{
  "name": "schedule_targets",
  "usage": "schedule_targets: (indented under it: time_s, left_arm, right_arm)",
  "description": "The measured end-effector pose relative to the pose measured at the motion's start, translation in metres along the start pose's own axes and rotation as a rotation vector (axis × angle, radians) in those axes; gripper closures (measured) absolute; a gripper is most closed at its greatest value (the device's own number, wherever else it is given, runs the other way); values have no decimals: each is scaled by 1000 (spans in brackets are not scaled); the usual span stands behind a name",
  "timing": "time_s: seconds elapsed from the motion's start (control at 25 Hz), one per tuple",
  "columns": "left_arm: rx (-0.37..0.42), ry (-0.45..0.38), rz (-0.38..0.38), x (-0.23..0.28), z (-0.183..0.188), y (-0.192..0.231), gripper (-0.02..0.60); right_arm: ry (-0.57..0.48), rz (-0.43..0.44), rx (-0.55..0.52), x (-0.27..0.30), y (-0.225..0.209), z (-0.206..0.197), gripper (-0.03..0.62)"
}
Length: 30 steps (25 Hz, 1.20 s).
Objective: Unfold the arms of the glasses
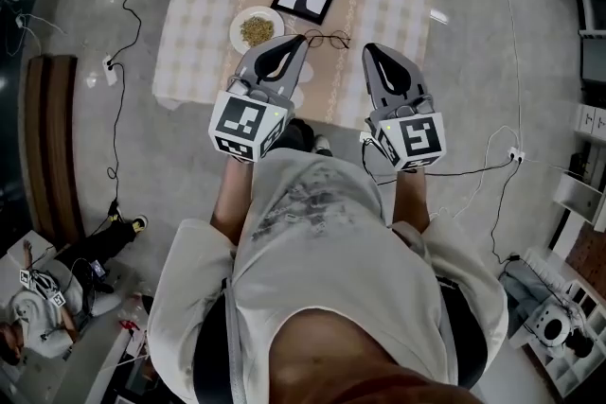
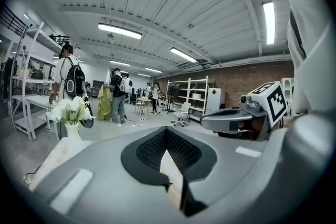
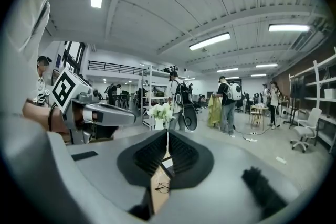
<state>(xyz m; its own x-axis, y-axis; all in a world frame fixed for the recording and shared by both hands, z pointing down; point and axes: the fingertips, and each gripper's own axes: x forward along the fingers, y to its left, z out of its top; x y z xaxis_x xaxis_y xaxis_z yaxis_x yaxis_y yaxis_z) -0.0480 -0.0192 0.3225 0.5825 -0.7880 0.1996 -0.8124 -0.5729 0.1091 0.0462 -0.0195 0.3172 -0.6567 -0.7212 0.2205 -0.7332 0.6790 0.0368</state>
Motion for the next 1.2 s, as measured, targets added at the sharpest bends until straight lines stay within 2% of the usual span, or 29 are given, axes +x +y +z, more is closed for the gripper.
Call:
schedule_targets:
  time_s: [0.68,1.2]
  left_arm:
    - [-9,21,-106,28,-21,49,572]
    - [50,97,-228,48,-56,42,572]
  right_arm:
    - [74,-121,-43,38,-8,-18,576]
    - [211,-163,-57,40,-19,-64,576]
